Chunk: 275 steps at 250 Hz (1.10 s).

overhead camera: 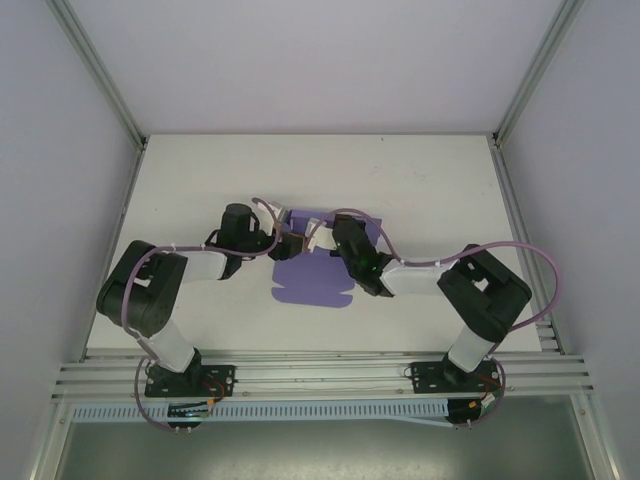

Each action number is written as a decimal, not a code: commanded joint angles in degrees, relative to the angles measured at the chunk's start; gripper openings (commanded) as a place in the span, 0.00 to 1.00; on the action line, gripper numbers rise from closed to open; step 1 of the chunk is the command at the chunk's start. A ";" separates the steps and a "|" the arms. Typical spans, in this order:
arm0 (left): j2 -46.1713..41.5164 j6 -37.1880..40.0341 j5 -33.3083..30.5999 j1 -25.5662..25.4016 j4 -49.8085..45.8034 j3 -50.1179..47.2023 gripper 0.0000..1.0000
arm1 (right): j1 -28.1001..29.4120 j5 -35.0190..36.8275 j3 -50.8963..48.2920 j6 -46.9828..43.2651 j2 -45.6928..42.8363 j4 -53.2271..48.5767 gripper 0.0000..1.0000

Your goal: Assemble paper box

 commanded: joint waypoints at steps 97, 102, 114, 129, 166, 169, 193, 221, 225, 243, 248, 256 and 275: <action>-7.70 -5.87 -10.77 5.19 1.32 -4.74 0.99 | -5.47 -5.94 -2.32 -15.95 8.21 23.43 0.00; -7.70 -6.61 -11.31 5.48 2.10 -5.32 0.98 | -5.51 -5.59 -2.60 -16.05 8.93 24.29 0.00; -7.86 -7.61 -10.92 6.40 3.95 -6.62 0.98 | -5.36 -4.74 -3.36 -16.11 10.78 26.52 0.00; -8.13 -8.09 -10.10 7.29 5.29 -7.74 0.98 | -5.28 -4.29 -4.49 -15.69 12.60 28.41 0.00; -6.76 -6.30 -11.34 7.81 0.60 -5.60 0.98 | -4.60 -3.39 -6.66 -14.11 14.95 32.22 0.00; -6.55 -6.33 -11.08 7.81 0.72 -5.55 0.97 | -4.54 -3.31 -6.68 -14.04 15.05 32.46 0.00; -3.98 -4.69 -7.14 7.87 1.21 -3.75 0.90 | -4.50 -2.97 -6.95 -13.61 15.33 33.35 0.00; 0.13 -1.95 0.37 7.85 -2.51 2.12 0.80 | -4.19 -3.30 -6.71 -13.12 14.60 32.06 0.00; 0.62 -1.26 2.13 7.87 -2.77 2.88 0.79 | -4.15 -3.30 -6.64 -12.97 14.56 31.83 0.00; 3.21 0.74 6.79 7.86 -3.32 5.45 0.75 | -4.06 -3.13 -6.33 -12.57 14.27 31.20 0.00; 3.87 1.38 7.14 7.83 -3.94 6.19 0.74 | -4.10 -3.21 -6.25 -12.55 14.27 31.22 0.00; 5.08 2.32 6.92 7.77 -5.50 7.53 0.71 | -4.08 -3.21 -6.24 -12.36 14.19 31.23 0.00; 8.08 3.03 7.57 7.60 -8.48 10.18 0.64 | -3.89 -3.13 -6.07 -12.18 14.06 30.80 0.00</action>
